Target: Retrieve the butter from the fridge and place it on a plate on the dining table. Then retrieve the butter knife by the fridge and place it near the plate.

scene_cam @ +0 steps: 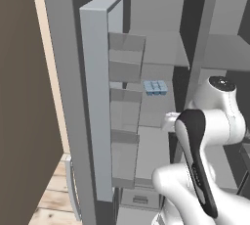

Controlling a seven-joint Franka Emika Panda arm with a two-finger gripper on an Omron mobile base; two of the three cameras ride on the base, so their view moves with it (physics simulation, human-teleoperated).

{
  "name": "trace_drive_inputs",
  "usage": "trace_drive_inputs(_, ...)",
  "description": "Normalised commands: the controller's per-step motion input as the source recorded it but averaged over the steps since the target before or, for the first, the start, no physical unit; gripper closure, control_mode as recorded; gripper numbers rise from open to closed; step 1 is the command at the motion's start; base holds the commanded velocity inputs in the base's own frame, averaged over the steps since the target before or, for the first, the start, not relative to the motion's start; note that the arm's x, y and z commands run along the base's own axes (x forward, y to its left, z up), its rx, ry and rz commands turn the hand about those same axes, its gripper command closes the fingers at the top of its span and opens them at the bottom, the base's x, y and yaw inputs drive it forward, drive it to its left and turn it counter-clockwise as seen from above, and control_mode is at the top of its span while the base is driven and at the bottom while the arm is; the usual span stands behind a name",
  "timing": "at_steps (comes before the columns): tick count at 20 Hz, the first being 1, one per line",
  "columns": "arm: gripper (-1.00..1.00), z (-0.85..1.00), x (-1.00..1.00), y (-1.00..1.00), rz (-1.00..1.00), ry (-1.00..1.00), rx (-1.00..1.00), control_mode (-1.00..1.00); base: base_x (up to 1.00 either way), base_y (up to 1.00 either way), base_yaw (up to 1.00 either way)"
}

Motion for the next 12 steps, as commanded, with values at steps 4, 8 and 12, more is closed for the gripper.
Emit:
trace_drive_inputs(4,1.00,0.02,-0.17,-0.22,-0.03,0.00,-0.16,-1.00,0.00,0.00,0.00)
trace_drive_inputs(8,1.00,0.12,-0.01,-0.24,0.00,0.00,-0.11,-1.00,0.00,0.00,0.00)
trace_drive_inputs(12,1.00,0.03,0.00,-0.09,0.00,0.00,0.00,-1.00,0.00,0.00,0.00)
